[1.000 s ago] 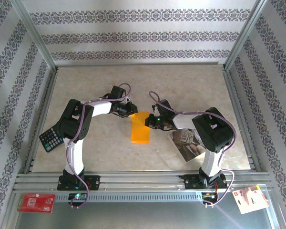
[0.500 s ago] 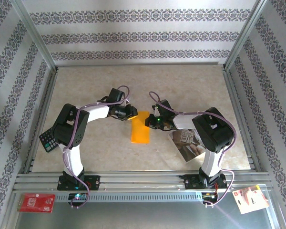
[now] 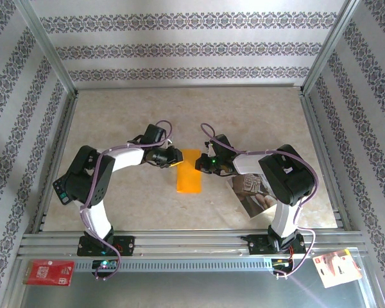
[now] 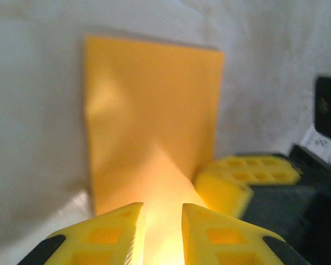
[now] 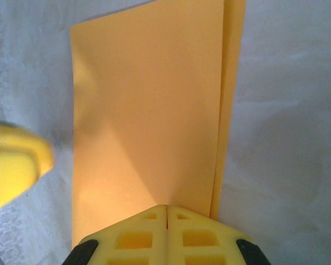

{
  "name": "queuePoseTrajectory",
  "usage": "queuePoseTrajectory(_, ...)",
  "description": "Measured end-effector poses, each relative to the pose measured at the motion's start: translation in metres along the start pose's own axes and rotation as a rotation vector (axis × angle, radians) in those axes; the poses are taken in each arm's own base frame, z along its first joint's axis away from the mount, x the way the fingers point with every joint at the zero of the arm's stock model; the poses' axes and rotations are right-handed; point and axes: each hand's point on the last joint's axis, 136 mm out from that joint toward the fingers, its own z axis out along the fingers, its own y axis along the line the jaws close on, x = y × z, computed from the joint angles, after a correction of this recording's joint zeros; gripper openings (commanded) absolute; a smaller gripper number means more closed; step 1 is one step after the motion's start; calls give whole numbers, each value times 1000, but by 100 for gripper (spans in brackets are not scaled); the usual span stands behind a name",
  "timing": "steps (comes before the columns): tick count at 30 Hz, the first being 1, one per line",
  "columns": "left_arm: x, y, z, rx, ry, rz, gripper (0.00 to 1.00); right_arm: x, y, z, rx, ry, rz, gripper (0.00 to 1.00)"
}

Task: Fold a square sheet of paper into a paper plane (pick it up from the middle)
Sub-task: First fold in half a square sheet of paper at the center of the table.

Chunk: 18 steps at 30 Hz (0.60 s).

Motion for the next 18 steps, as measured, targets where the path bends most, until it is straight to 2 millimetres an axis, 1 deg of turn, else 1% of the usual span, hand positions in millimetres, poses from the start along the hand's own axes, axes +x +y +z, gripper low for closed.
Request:
queuePoseTrajectory(1,7,-6,-1,15,6,6,23,0,0,0,0,0,0,0)
queuePoseTrajectory(3,19,-10,-1,32,25,4,22,0,0,0,0,0,0,0)
queuePoseTrajectory(5,31,-7,2,33,48,-10,21,0,0,0,0,-1,0,0)
queuePoseTrajectory(8,43,7,6,9,76,-38,19,0,0,0,-1,0,0,0)
queuePoseTrajectory(13,49,25,10,-30,89,-62,18,0,0,0,0,-1,0,0)
queuePoseTrajectory(18,50,25,5,-23,82,-64,20,0,0,0,-1,-1,-1,0)
